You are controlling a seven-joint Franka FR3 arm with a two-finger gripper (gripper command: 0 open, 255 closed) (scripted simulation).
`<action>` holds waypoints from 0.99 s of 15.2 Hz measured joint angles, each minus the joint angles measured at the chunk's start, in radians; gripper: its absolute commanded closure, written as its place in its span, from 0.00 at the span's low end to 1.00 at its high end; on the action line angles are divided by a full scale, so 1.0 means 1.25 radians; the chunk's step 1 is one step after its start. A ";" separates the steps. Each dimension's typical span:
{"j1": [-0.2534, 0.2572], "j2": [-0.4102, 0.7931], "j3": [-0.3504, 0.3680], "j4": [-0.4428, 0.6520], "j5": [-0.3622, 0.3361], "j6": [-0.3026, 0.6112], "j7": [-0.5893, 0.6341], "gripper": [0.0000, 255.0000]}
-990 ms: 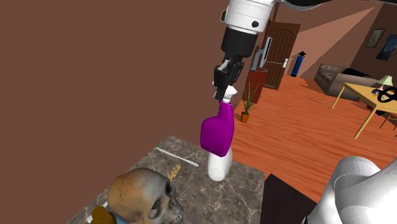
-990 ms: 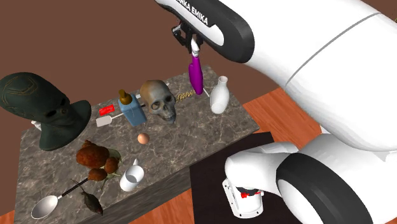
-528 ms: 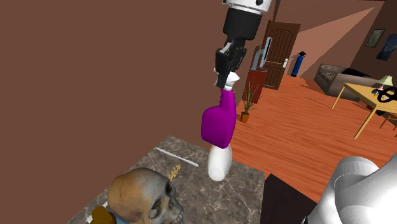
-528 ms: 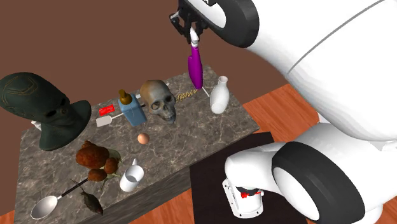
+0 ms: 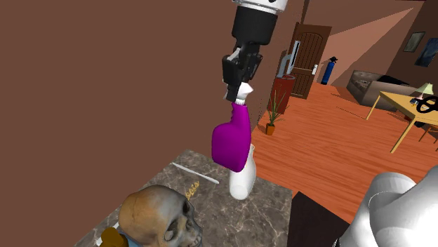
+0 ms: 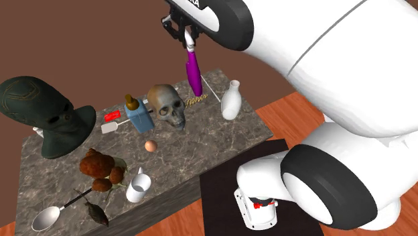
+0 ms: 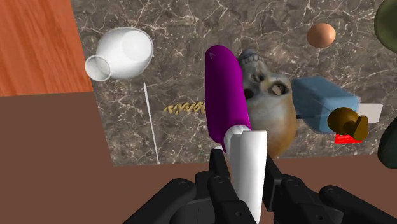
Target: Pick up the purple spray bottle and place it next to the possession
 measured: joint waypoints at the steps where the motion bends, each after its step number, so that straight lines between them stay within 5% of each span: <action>1: 0.004 0.007 0.017 -0.006 0.002 0.013 0.020 1.00; 10: 0.036 0.112 0.161 -0.003 -0.019 0.111 0.196 1.00; 15: 0.055 0.220 0.246 0.043 -0.075 0.154 0.308 1.00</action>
